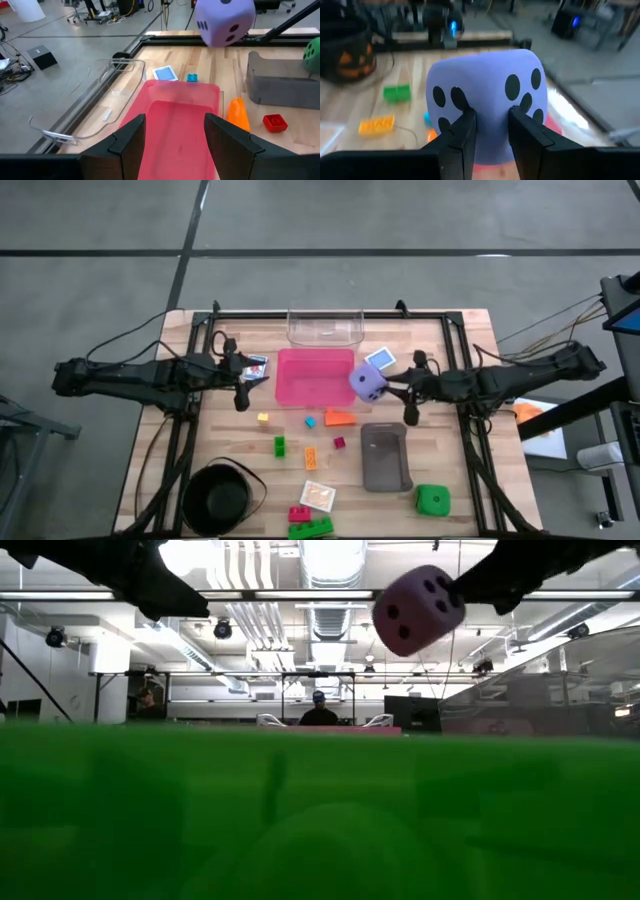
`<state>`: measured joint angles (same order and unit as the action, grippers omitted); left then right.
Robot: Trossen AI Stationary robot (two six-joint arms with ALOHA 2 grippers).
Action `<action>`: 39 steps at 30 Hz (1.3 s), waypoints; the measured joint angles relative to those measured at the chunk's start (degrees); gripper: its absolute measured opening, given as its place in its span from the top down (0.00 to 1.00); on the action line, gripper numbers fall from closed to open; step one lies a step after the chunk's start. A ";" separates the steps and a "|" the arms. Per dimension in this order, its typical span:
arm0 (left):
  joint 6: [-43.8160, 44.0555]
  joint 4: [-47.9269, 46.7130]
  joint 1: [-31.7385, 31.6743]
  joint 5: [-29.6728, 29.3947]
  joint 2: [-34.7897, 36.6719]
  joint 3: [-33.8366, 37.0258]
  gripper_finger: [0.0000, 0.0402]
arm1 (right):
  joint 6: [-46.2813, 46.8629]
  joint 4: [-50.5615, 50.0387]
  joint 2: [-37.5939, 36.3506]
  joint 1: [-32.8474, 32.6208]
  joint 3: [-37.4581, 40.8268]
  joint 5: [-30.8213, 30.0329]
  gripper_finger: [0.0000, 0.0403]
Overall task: Pick & Place Toys
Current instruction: Put the purple dice into the transparent bin
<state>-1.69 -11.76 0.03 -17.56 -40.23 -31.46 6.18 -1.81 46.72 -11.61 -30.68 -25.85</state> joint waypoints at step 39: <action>0.07 3.19 -0.02 0.15 -0.02 1.73 0.49 | -7.43 -3.06 29.09 43.01 -19.46 33.32 0.75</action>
<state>-1.63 -8.56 0.01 -17.41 -40.25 -29.73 -1.26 -4.87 75.81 31.40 -50.15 7.48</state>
